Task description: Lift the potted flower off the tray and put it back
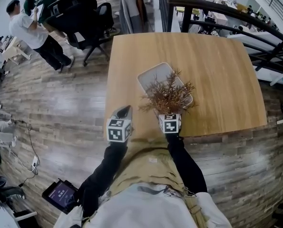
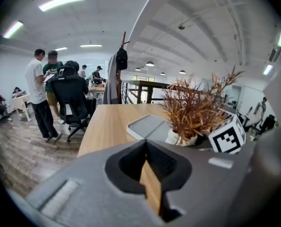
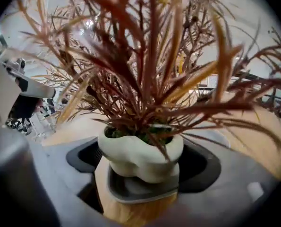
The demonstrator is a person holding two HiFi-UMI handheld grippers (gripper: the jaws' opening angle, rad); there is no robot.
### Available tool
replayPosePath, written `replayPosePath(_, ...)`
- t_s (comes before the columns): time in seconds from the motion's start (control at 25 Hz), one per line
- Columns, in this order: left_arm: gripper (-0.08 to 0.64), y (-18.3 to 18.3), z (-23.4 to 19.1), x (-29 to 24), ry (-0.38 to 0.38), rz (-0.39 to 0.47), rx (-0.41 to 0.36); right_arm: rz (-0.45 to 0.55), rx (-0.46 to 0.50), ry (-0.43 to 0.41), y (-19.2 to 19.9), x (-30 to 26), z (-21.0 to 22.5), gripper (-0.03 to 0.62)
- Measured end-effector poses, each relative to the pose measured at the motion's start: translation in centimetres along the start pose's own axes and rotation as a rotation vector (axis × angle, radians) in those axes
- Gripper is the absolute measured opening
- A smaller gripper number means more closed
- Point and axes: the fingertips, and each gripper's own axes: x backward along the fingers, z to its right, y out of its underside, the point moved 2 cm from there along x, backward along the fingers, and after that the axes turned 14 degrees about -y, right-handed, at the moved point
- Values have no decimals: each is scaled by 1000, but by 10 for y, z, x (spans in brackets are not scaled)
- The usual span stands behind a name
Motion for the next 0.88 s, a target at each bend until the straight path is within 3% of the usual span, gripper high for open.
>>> replayPosePath(0.32,2,6,-8,-18,-33,-8,9,-50,16,17,9,-24,26,497)
replayPosePath(0.6,2,-2,-5,-2,-17,-3,24,-119,7,1,4,-5,14,494)
replayPosePath(0.88,2,-39,-7,21,-21,29,43,-89,25,-16,-54,32,-1,495)
